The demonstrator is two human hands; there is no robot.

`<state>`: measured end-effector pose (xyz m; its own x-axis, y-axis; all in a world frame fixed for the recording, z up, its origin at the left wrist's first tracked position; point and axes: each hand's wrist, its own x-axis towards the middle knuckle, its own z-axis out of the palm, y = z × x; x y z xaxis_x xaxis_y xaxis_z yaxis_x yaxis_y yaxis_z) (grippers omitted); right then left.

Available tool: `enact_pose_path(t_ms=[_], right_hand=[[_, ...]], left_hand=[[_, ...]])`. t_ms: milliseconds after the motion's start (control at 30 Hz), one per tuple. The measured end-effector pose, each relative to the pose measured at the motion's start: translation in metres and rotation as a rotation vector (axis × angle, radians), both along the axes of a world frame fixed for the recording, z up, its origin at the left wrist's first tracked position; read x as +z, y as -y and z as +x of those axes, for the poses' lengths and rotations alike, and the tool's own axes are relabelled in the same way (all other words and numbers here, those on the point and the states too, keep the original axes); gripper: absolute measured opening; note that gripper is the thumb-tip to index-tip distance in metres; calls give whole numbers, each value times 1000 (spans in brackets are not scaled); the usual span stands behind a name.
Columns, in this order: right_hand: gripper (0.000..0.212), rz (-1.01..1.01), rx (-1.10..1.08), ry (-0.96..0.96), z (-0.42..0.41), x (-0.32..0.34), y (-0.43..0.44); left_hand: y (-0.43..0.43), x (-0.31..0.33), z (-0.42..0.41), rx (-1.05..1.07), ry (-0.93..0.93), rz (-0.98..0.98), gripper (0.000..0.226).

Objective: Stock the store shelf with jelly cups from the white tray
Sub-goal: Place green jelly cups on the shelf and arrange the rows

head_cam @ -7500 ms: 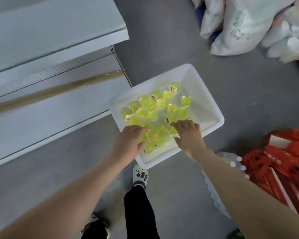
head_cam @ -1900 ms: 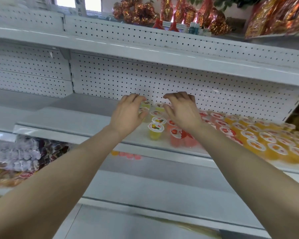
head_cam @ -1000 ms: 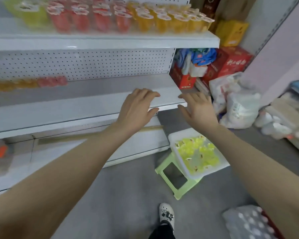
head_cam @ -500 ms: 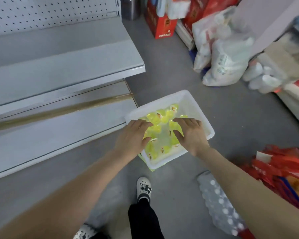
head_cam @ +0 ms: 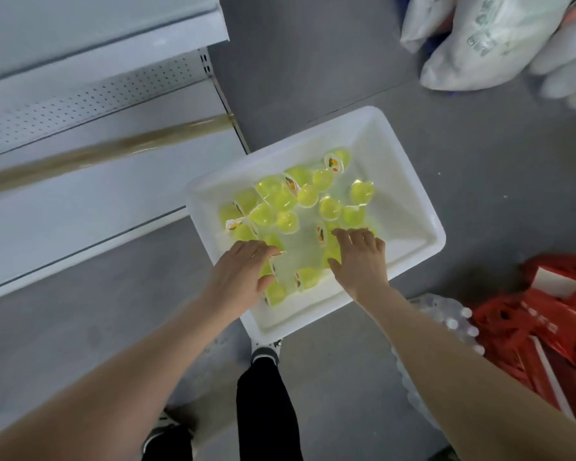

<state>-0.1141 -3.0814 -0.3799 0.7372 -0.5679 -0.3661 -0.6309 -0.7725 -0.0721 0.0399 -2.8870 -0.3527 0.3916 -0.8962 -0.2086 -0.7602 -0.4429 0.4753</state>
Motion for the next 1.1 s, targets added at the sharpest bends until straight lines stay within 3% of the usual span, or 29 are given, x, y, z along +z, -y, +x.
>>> enact_pose_path(t_ms=[300,433,667,900,1000,1100], right_hand=[[71,-25,72,-134,31,-50,13],[66,-34,90,-128,35,-55,16],[64,-76,110,131,24,-46,24],[55,-46,22,308,6,-34,30],[53,-62,6,374,1,-24,32],[55,-76,-20,391,2,-8,30]], left_hand=[[31,-49,10,-112,38,117,54],[40,-61,12,-211,111,161,53],[64,-62,17,-376,321,374,27],[81,-56,19,-471,400,592,28],[75,-54,24,-450,368,536,32],[64,-43,29,-394,348,325,46]])
